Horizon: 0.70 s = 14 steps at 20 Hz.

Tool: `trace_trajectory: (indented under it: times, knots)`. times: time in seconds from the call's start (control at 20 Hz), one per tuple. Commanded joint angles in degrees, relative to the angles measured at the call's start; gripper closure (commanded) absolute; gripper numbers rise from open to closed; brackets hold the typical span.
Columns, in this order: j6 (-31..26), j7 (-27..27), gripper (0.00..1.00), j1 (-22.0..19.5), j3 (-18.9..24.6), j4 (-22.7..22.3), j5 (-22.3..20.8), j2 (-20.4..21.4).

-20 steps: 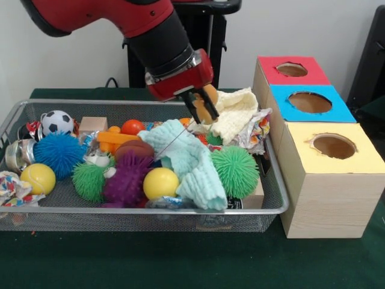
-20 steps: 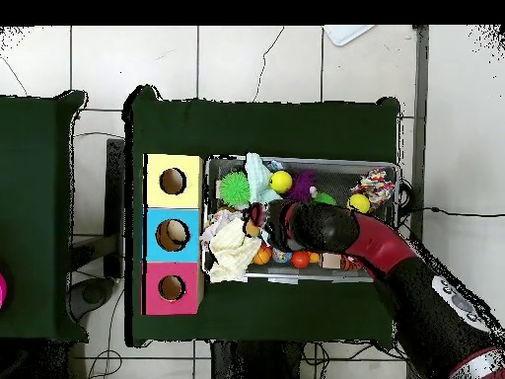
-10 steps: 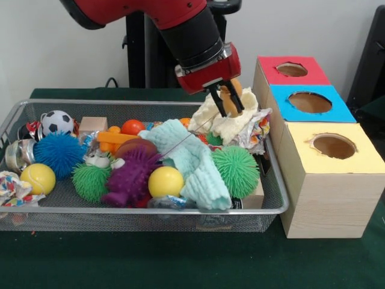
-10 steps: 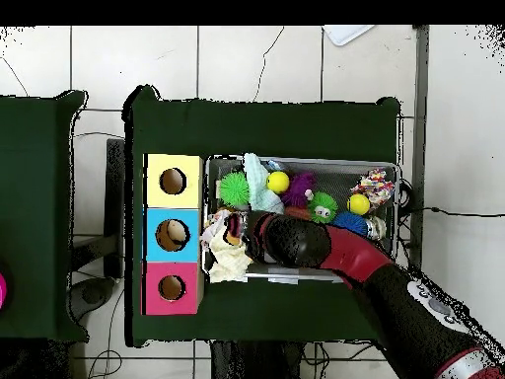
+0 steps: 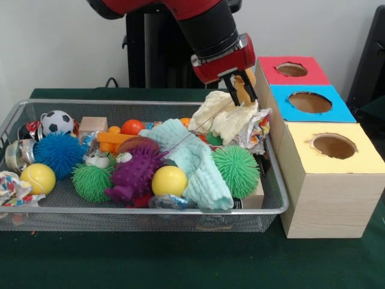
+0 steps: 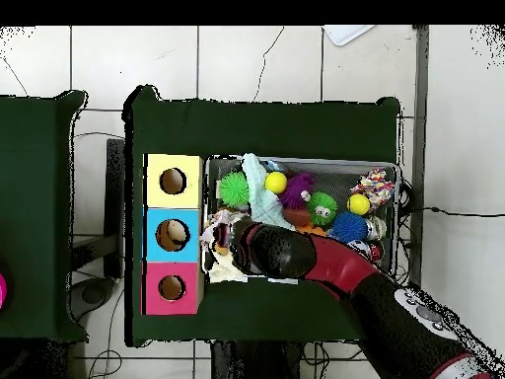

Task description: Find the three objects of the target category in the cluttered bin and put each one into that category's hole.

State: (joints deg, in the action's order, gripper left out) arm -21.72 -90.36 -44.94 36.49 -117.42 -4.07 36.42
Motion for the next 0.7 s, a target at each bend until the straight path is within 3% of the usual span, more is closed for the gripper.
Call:
trace_trajectory:
  times: [0.05, 0.7]
  knots:
    - [-0.59, -15.38, 1.0, 1.42, -0.6, -7.61, 6.25, 4.65]
    - [-0.46, -15.65, 1.0, 4.37, -2.72, -9.75, 12.45, 7.96]
